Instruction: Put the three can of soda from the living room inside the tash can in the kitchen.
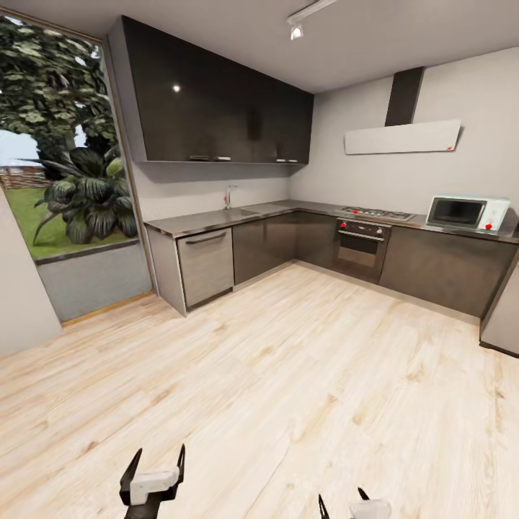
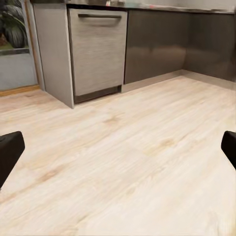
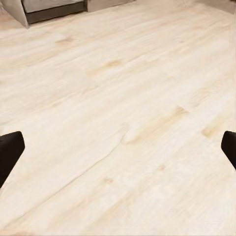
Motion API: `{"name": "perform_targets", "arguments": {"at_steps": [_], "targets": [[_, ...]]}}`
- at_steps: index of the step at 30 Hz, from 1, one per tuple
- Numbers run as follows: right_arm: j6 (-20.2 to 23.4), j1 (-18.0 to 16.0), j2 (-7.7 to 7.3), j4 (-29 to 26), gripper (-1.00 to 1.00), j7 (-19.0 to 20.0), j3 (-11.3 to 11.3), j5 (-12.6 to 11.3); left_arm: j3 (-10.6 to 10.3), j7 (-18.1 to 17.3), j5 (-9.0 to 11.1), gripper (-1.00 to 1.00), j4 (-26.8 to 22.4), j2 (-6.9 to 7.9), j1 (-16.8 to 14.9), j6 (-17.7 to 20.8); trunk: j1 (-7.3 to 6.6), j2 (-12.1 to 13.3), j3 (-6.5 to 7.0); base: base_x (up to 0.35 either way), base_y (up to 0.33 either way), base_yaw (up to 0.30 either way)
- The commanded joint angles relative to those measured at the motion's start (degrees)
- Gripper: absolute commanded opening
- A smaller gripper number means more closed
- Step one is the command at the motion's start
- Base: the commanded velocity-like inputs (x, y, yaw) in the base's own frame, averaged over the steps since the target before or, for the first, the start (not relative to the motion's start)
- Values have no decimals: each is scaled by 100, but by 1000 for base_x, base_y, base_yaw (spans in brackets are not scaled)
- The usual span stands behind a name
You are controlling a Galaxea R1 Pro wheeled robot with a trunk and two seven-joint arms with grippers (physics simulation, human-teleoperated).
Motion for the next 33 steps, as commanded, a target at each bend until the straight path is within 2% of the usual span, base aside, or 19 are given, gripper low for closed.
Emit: {"name": "perform_targets", "arguments": {"at_steps": [1,3,5,6,7,14,21,27,33], "targets": [[153,1,0,-252,100,1,22,40,3,8,-6,100,-36,-3,2,-2,0,0,0,0,0,0],[683,0,-21,-933,100,6,70,171,11,84,-20,100,-100,-3,5,-11,0,0,0,0,0,0],[788,0,-32,-1003,100,1,86,212,12,116,-22,100,-111,-1,6,-21,0,0,0,0,0,0],[728,0,-49,-926,100,-13,90,234,4,136,-23,100,-126,3,8,-39,0,0,0,0,0,0],[356,0,-91,-640,100,-43,49,227,-18,157,-48,100,-60,16,13,-68,0,0,0,0,0,0],[7,16,-99,-530,100,-64,-57,270,0,163,-53,100,454,34,4,-89,0,0,0,0,0,0],[-78,78,-114,-1191,100,-284,-140,273,-4,163,-78,100,665,37,-5,-88,0,0,0,0,0,0],[-25,93,-115,-1247,100,-521,-395,241,-4,163,-86,100,975,37,-38,-94,0,0,0,0,0,0],[-11,94,-101,-1194,100,-528,-427,231,-8,145,-113,100,1095,37,-50,-103,0,0,0,0,0,0]]}}
